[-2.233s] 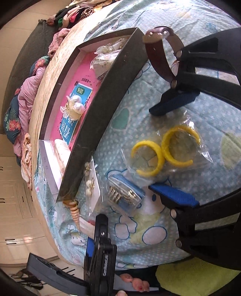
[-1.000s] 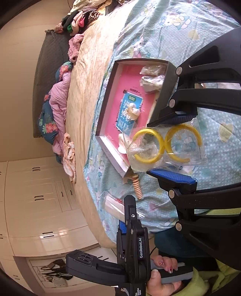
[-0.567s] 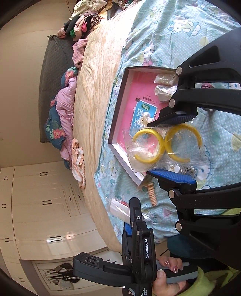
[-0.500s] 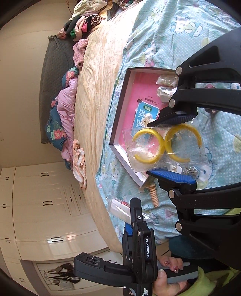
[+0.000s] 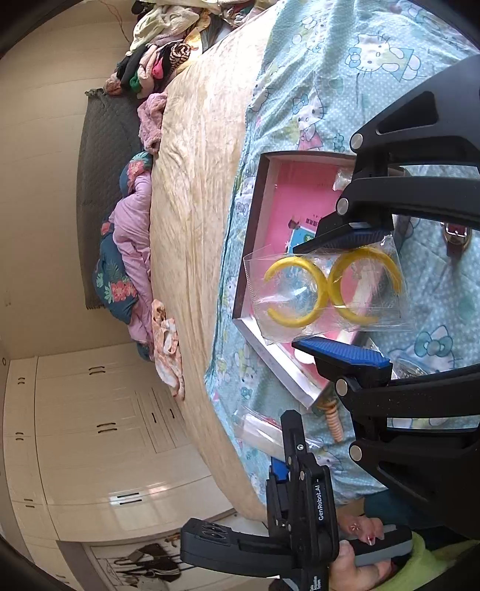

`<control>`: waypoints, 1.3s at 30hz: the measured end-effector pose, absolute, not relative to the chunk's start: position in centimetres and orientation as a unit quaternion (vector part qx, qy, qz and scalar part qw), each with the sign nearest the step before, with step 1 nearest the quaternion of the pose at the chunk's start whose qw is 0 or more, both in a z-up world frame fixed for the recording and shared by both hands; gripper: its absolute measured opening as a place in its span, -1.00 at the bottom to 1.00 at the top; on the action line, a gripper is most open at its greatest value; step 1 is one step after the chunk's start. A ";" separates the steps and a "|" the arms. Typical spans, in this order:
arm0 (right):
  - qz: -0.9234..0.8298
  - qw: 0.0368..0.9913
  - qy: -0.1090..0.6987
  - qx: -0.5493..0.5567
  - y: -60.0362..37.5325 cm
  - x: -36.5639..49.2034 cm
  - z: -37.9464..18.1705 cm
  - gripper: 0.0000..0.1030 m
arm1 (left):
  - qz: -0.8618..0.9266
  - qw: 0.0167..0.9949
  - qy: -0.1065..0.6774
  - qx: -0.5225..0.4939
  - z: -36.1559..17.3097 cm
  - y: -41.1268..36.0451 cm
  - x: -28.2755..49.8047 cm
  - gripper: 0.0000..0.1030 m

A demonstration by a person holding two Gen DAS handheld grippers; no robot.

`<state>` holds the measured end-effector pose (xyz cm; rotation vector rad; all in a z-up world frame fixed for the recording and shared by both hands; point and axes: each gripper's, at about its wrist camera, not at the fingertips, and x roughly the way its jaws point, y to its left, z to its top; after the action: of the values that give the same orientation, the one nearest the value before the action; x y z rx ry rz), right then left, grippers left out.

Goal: Organize jewelry
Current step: 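Carry both bags into the grey box and open both tools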

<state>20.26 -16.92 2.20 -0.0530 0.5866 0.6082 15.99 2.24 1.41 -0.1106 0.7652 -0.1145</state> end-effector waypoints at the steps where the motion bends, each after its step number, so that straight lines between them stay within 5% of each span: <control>1: 0.293 0.912 0.286 -0.025 -17.0 20.5 2.1 -0.18 | -0.054 0.924 0.375 -0.052 1.3 2.3 16.3 -0.35; 39: 0.232 0.897 0.376 -0.006 -16.3 27.8 -4.4 -0.18 | -0.029 0.896 0.440 -0.047 -5.1 3.3 21.9 -0.36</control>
<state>27.78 -16.31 -4.37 -0.0121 0.7785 0.4796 21.89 3.28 -5.07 -0.0973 0.9127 -0.0602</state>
